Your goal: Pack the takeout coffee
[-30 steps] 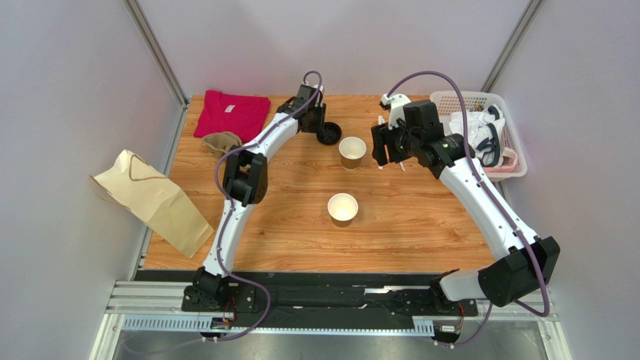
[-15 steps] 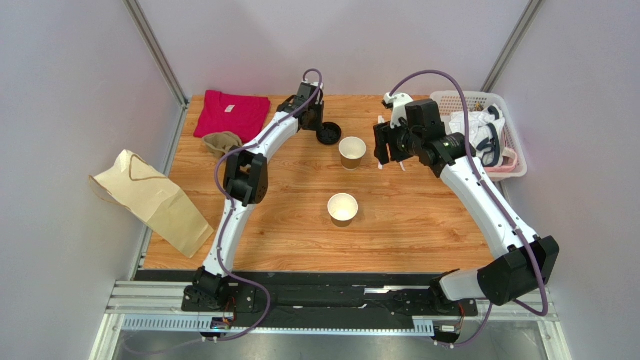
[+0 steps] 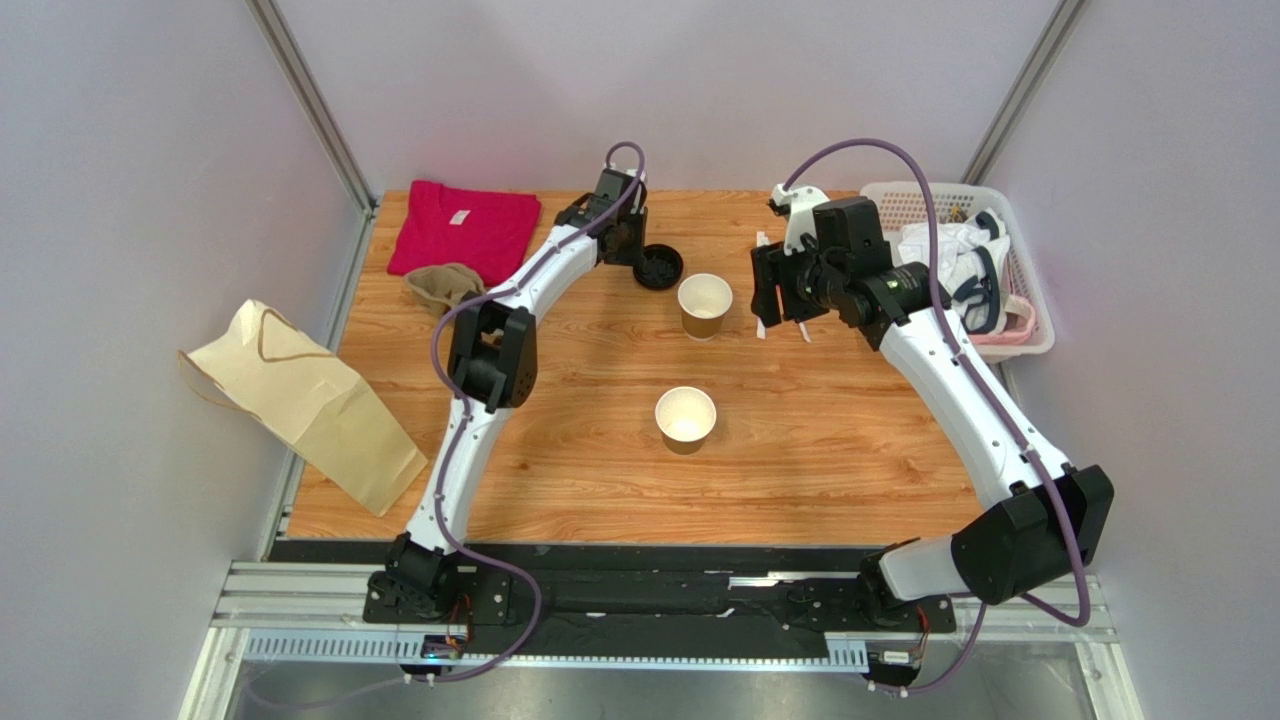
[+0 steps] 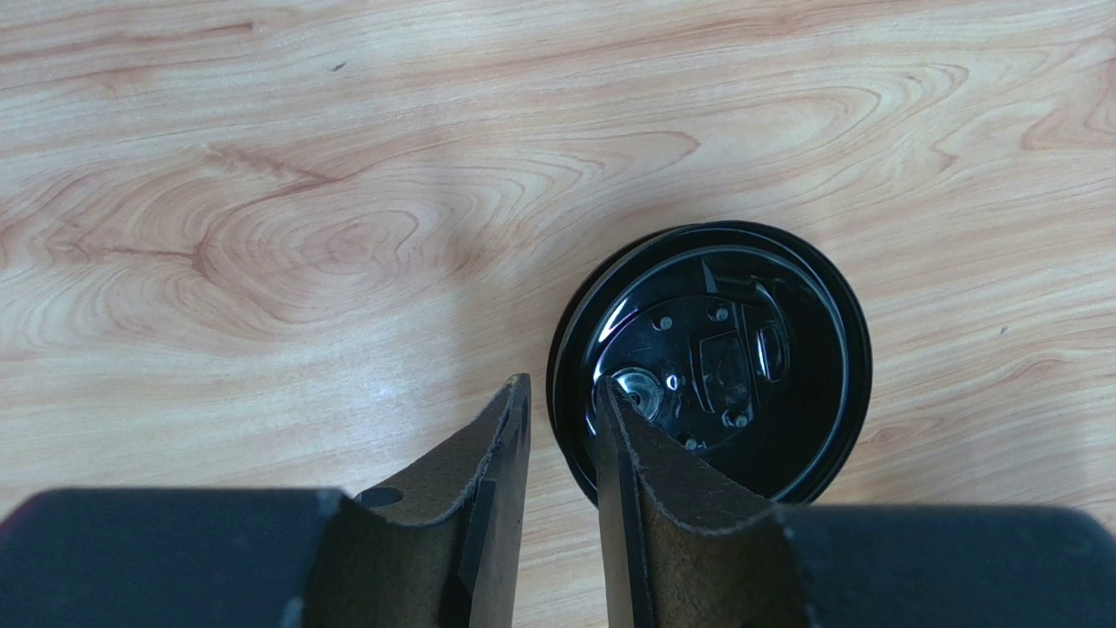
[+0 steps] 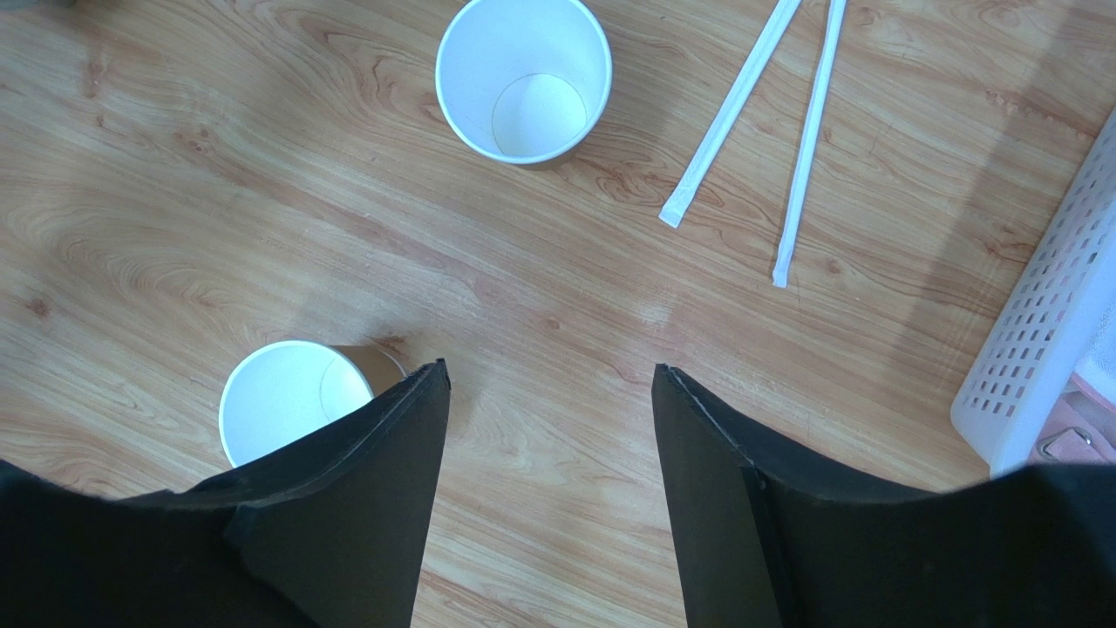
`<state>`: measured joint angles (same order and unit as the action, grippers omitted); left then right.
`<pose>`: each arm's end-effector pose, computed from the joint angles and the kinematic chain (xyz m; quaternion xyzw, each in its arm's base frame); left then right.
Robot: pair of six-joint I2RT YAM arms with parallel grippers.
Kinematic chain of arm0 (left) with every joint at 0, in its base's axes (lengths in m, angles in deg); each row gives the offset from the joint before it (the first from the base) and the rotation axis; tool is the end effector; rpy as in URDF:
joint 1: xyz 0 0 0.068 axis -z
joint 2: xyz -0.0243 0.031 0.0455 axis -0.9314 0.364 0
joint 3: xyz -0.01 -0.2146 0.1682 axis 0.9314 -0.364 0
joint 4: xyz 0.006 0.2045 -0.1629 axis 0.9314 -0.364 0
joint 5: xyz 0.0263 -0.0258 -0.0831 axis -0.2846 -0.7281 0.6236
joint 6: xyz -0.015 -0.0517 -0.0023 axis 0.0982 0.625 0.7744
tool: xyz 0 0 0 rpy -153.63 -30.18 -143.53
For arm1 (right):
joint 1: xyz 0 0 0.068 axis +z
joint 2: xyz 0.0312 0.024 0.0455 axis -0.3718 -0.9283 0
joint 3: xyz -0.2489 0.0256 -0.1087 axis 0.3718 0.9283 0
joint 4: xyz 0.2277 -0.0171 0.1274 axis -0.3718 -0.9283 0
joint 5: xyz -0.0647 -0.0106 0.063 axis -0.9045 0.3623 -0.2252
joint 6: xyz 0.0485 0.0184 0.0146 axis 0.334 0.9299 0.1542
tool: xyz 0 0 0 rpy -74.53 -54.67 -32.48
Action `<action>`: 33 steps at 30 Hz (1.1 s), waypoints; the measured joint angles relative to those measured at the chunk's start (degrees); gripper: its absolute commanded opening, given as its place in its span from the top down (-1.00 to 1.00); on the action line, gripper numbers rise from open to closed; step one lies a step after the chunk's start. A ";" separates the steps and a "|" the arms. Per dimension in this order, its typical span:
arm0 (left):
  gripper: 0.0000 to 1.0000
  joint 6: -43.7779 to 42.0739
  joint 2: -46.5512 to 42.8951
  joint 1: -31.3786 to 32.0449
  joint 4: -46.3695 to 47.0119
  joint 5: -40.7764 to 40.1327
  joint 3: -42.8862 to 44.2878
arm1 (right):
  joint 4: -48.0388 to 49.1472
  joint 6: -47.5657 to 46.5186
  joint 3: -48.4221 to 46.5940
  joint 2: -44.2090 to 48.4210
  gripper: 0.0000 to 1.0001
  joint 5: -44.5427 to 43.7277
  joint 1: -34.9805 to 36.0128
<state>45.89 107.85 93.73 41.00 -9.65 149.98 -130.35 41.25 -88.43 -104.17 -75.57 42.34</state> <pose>0.5182 -0.2411 0.1861 0.0495 0.9240 -0.1259 0.3578 0.2776 0.1074 0.3622 -0.1910 0.8964 0.1086 0.3850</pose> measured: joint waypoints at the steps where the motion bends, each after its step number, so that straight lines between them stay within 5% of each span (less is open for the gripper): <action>1: 0.34 0.02 0.02 0.00 -0.07 0.00 0.00 | 0.00 0.04 0.00 0.00 -0.25 0.17 -0.15; 19: 1.00 1.09 0.02 0.00 -0.48 -0.83 0.00 | 0.00 0.35 0.00 0.00 -0.25 1.25 -1.20; 33: 1.00 1.01 -2.62 0.00 0.02 -1.01 0.00 | -0.20 0.37 -1.33 0.00 -0.30 2.14 -1.22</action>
<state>46.89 105.23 93.73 41.03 -10.65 149.98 -130.55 41.62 -89.77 -104.17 -73.43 41.12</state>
